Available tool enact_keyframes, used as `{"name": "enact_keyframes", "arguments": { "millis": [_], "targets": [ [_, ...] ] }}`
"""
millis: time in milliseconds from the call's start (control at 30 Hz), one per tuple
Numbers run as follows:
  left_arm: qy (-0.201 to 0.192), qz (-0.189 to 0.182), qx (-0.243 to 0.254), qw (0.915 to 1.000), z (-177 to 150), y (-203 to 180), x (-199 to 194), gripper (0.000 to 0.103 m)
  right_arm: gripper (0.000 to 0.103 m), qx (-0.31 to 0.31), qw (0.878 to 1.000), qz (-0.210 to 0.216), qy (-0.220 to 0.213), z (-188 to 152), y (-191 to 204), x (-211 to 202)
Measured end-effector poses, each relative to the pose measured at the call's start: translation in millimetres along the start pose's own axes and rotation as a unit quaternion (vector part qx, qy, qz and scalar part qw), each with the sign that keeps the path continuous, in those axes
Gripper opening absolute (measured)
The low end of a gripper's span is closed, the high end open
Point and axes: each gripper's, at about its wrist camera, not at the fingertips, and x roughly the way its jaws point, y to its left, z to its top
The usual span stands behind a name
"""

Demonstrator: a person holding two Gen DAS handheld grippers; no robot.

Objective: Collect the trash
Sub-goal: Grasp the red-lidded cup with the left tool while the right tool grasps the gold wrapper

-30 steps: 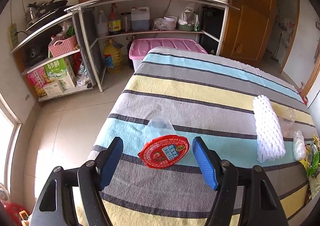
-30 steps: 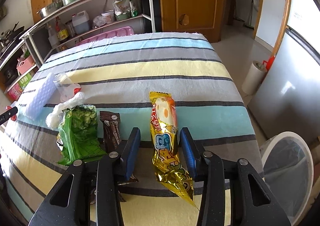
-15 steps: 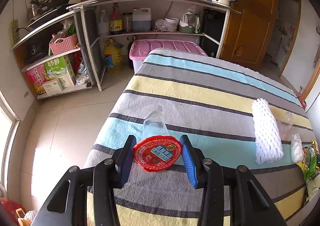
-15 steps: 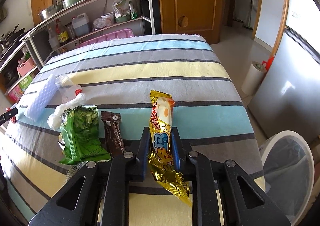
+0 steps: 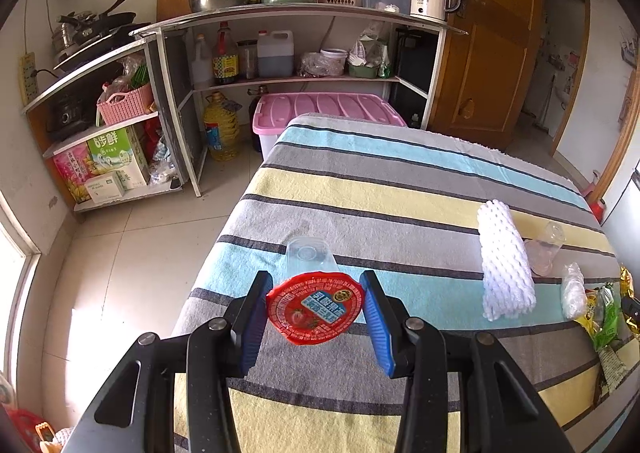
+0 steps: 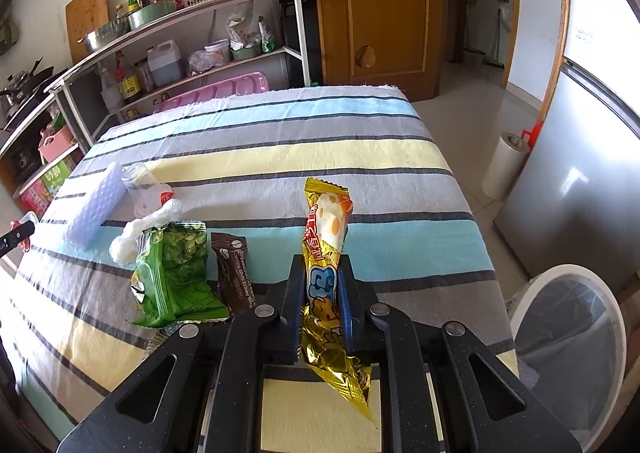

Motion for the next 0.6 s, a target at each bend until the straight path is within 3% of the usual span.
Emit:
{"name": "enact_keyframes", "arguments": {
  "millis": [600],
  "targets": [
    [-0.041, -0.067, 0.06, 0.9951, -10.8, -63.0, -62.8, 0.045, 0.014, 0.025, 0.998, 0.012, -0.048, -9.9, -17.3, -53.7]
  ]
}}
